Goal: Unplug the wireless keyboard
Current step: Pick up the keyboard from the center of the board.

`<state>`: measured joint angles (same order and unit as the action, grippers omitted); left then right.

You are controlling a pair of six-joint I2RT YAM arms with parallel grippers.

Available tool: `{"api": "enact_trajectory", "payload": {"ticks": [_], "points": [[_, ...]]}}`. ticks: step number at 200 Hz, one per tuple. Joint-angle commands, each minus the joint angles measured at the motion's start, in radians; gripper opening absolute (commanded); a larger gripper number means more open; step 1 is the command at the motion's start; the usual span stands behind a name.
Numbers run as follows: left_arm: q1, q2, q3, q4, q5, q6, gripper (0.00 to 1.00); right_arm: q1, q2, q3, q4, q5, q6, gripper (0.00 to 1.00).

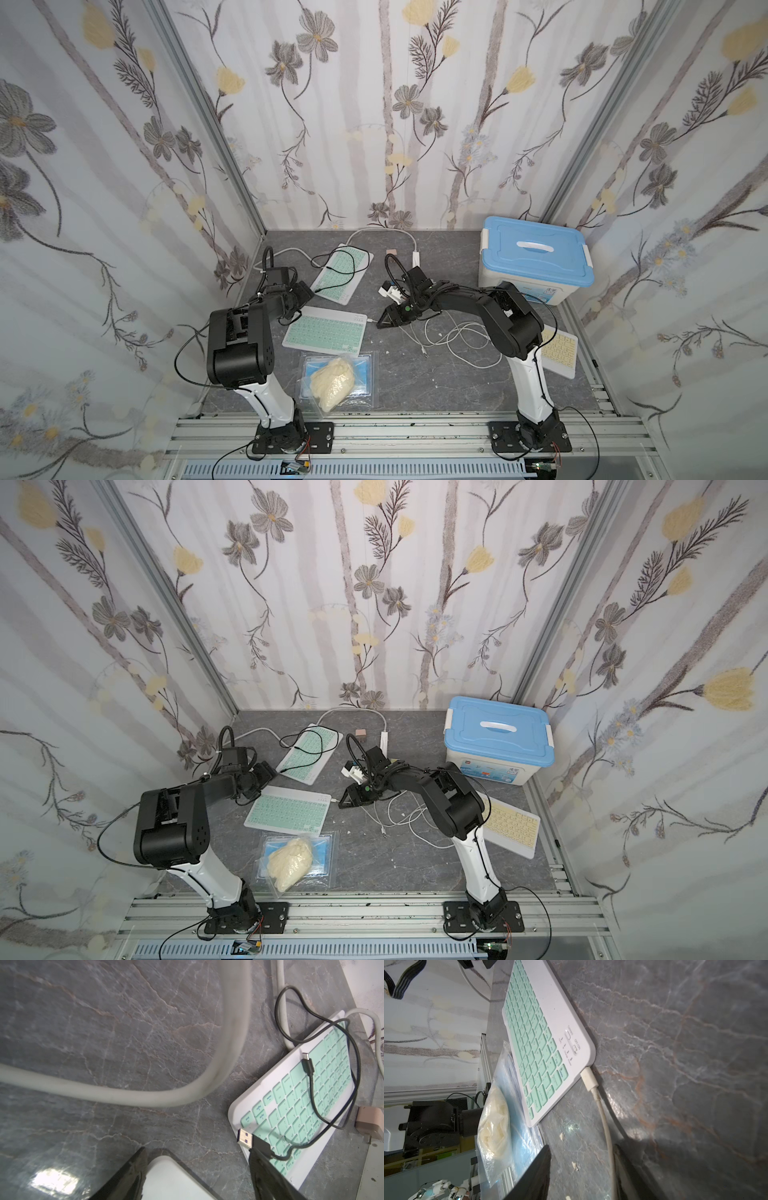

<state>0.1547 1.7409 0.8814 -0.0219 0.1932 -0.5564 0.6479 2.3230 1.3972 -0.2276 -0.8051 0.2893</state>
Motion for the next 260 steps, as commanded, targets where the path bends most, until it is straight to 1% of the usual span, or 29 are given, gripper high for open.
{"api": "enact_trajectory", "payload": {"ticks": [1,22,42,60,82,111,144,152,162,179,188,200,209,218,237,260], "points": [[-0.005,0.019,-0.013,-0.154,0.044,-0.018,0.78,0.002,0.004,-0.010,-0.042,-0.001,-0.028,0.48],[-0.006,0.023,-0.016,-0.146,0.048,-0.017,0.78,0.000,0.029,0.009,-0.033,0.017,-0.015,0.42],[-0.007,0.027,-0.019,-0.142,0.052,-0.019,0.78,-0.005,0.042,0.044,-0.029,0.021,0.003,0.33],[-0.008,0.017,-0.020,-0.142,0.061,-0.017,0.78,-0.014,0.023,0.057,-0.029,0.023,0.013,0.23],[-0.010,-0.034,-0.026,-0.153,0.072,-0.019,0.79,-0.023,-0.015,0.055,-0.024,0.001,0.022,0.12],[-0.021,-0.132,-0.012,-0.192,0.096,-0.027,0.83,-0.031,-0.082,0.040,0.021,-0.037,0.079,0.01],[-0.062,-0.243,0.015,-0.278,0.070,-0.023,0.90,-0.051,-0.162,0.013,0.110,-0.076,0.192,0.00],[-0.062,-0.275,0.012,-0.299,0.053,-0.025,0.93,-0.057,-0.181,0.004,0.129,-0.077,0.216,0.00],[-0.061,-0.308,0.013,-0.331,0.020,-0.024,1.00,-0.067,-0.210,-0.010,0.152,-0.073,0.245,0.00],[-0.062,-0.361,0.010,-0.371,0.028,-0.031,1.00,-0.085,-0.252,-0.027,0.182,-0.065,0.285,0.00],[-0.065,-0.404,-0.015,-0.361,0.064,-0.065,1.00,-0.093,-0.272,-0.036,0.195,-0.055,0.305,0.00],[-0.083,-0.476,-0.082,-0.308,0.122,-0.160,0.99,-0.103,-0.296,-0.045,0.208,-0.037,0.326,0.00],[-0.116,-0.551,-0.129,-0.282,0.135,-0.240,0.99,-0.108,-0.307,-0.051,0.218,-0.027,0.340,0.00],[-0.166,-0.612,-0.167,-0.264,0.120,-0.307,0.99,-0.111,-0.317,-0.059,0.229,-0.020,0.357,0.00],[-0.300,-0.718,-0.235,-0.244,0.059,-0.465,0.98,-0.111,-0.319,-0.067,0.248,-0.012,0.378,0.00],[-0.455,-0.808,-0.333,-0.164,-0.024,-0.681,0.97,-0.111,-0.311,-0.073,0.260,-0.005,0.390,0.00]]}}
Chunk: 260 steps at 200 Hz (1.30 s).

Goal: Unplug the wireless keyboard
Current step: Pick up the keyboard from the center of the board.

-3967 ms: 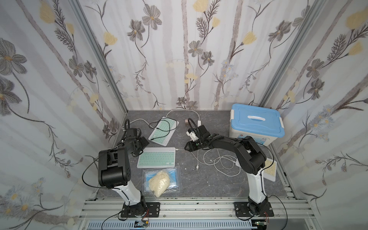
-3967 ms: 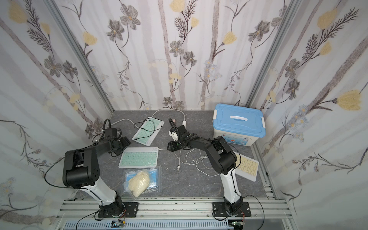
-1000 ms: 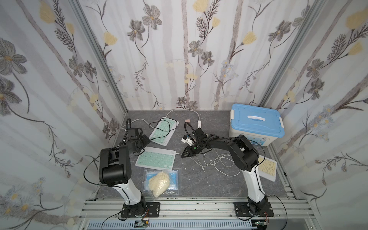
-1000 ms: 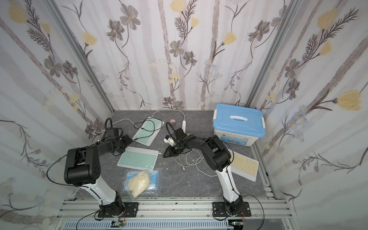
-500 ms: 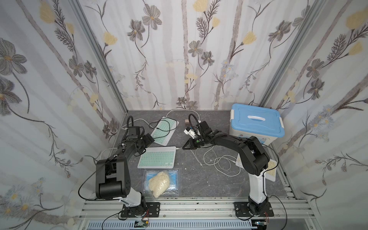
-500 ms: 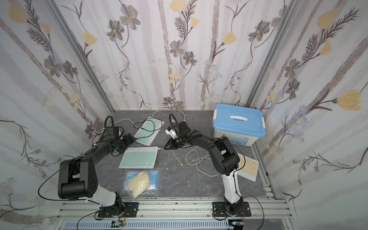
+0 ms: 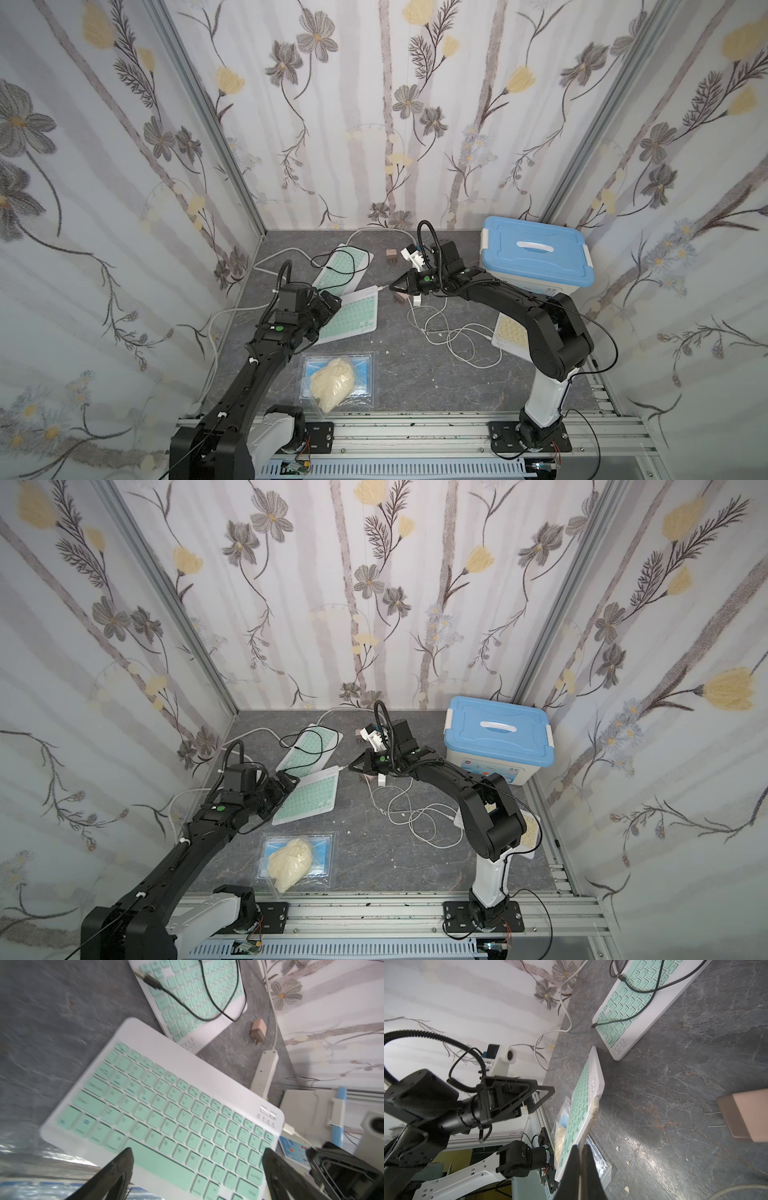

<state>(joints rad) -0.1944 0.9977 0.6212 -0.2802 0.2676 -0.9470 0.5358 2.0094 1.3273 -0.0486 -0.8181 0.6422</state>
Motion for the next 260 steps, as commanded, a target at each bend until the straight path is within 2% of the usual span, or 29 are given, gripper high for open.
{"api": "enact_trajectory", "payload": {"ticks": [1,33,51,83,108,126,152,260], "points": [[-0.113,-0.067,-0.076,0.098,-0.102,-0.300,0.97,0.001,0.003,-0.004,0.081,0.008,0.037,0.00],[-0.330,-0.074,-0.118,0.144,-0.265,-0.533,0.97,0.001,0.009,-0.010,0.094,0.014,0.046,0.00],[-0.433,-0.038,-0.109,0.195,-0.376,-0.601,0.97,0.000,0.012,-0.013,0.096,0.016,0.045,0.00],[-0.510,0.042,-0.144,0.364,-0.508,-0.690,0.95,0.001,0.010,-0.022,0.109,0.011,0.053,0.00],[-0.577,0.089,-0.162,0.446,-0.700,-0.729,0.95,0.001,0.009,-0.036,0.118,0.009,0.053,0.00],[-0.605,0.131,-0.157,0.485,-0.790,-0.762,0.91,0.002,0.015,-0.039,0.124,0.002,0.061,0.00],[-0.629,0.144,-0.138,0.529,-0.877,-0.726,0.77,0.000,0.007,-0.052,0.125,0.001,0.054,0.00],[-0.617,0.110,-0.084,0.447,-0.859,-0.640,0.12,-0.001,-0.027,-0.118,0.131,-0.001,0.029,0.00]]}}
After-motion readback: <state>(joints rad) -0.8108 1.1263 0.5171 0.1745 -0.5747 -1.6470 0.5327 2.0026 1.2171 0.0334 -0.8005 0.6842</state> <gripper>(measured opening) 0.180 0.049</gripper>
